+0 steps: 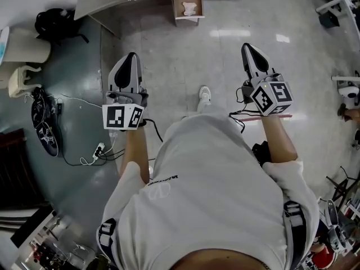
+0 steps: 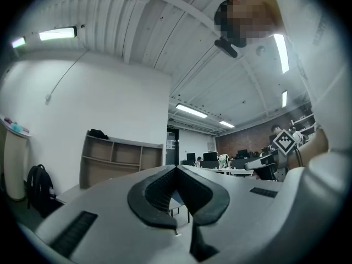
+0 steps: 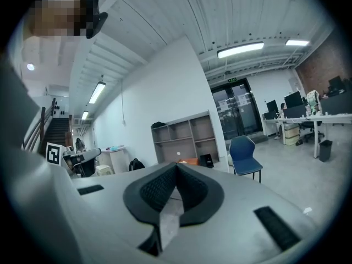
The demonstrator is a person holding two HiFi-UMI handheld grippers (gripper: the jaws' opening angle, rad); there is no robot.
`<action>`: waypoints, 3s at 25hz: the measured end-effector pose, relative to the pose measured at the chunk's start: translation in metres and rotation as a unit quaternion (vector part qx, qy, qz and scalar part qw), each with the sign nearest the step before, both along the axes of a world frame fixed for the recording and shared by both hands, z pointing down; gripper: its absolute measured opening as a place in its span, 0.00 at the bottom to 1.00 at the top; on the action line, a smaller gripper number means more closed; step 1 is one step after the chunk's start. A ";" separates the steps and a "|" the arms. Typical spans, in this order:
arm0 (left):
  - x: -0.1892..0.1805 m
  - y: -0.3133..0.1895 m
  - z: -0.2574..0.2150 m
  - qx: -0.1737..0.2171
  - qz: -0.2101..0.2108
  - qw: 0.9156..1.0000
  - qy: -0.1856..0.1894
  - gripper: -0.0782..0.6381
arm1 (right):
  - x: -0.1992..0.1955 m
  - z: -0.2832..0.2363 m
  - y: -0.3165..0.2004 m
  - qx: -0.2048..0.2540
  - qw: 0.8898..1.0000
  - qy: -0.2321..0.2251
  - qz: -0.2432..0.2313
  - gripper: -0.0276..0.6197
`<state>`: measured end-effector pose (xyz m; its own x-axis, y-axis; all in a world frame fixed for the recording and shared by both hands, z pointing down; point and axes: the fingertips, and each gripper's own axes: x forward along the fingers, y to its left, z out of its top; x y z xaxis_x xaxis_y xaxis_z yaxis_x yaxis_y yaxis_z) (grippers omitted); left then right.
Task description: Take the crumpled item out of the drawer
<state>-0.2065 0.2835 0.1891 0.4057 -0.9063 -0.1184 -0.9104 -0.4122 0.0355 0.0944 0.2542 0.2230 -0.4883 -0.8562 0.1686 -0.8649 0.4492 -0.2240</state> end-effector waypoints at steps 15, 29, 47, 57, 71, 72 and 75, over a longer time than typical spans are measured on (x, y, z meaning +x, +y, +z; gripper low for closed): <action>0.080 -0.121 0.013 -0.019 0.006 1.000 -0.006 0.11 | 0.055 0.015 -0.124 -0.011 1.000 -0.010 -0.018 0.05; 0.093 -0.186 0.025 -0.033 -0.009 0.999 -0.003 0.11 | 0.064 0.033 -0.192 -0.027 0.999 -0.002 -0.037 0.05; 0.107 -0.329 0.112 -0.088 0.070 0.994 0.010 0.11 | 0.007 0.083 -0.304 -0.048 0.997 0.049 -0.042 0.05; 0.113 -0.406 0.196 -0.169 0.095 0.981 0.019 0.11 | -0.048 0.147 -0.386 -0.077 0.991 0.087 -0.059 0.05; 0.137 -0.463 0.313 -0.292 0.049 0.954 0.039 0.11 | -0.061 0.222 -0.429 -0.123 0.982 0.103 -0.100 0.05; 0.137 -0.471 0.325 -0.297 0.047 0.953 0.038 0.11 | -0.063 0.233 -0.436 -0.125 0.981 0.106 -0.104 0.05; 0.141 -0.490 0.364 -0.317 0.041 0.947 0.031 0.11 | -0.065 0.269 -0.453 -0.139 0.978 0.108 -0.108 0.05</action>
<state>-0.0653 -0.2063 0.5533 0.4877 -0.7692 0.4130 -0.8645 -0.3598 0.3509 0.0294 -0.1992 0.4916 -0.5800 -0.6435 0.4995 -0.7971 0.5748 -0.1850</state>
